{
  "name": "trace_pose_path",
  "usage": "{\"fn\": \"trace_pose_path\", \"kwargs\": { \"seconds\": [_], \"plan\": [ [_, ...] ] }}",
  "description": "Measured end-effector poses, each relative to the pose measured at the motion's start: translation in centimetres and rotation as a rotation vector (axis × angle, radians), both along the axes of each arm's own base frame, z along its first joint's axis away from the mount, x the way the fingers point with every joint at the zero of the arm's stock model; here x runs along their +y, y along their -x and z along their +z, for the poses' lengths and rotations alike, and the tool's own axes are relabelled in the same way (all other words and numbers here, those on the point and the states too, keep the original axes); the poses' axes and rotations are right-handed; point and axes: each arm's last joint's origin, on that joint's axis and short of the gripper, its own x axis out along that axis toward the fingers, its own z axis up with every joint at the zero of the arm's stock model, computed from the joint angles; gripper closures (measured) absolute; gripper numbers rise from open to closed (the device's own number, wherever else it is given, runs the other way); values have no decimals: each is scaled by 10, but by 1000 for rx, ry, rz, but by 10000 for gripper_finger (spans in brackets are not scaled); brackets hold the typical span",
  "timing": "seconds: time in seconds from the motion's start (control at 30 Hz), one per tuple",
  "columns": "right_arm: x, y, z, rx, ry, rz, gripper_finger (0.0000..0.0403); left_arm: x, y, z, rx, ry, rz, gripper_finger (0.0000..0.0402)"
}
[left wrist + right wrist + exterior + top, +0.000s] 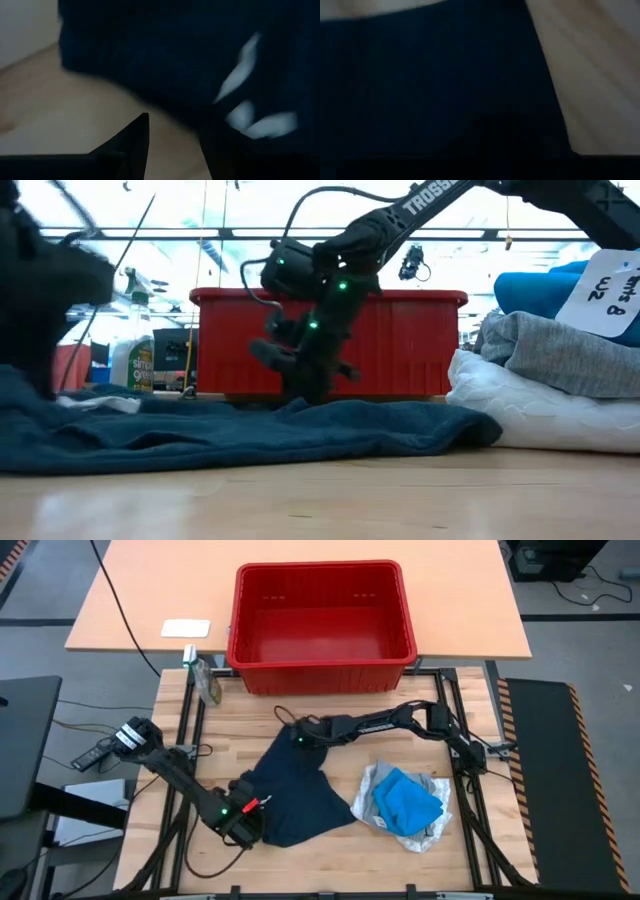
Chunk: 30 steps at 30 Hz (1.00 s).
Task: Fold laundry
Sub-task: Fold the blue shorts on the table
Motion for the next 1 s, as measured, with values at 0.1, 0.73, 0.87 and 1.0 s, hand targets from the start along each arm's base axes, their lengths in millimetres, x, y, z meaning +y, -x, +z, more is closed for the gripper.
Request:
{"fn": "trace_pose_path", "kwargs": {
  "seconds": [0.1,0.73,0.87,1.0],
  "plan": [
    [-4,13,1,104,-15,-88,330,-4,6,-10,86,2,16,233],
    [36,30,129,-168,162,477,294,-37,-1,40,-285,-271,-886,232],
    [51,39,135,-141,108,617,266,-52,-12,28,-300,-375,-1116,220],
    [72,51,138,-70,56,713,238,-52,-17,18,-250,-430,-1189,192]
  ]
}}
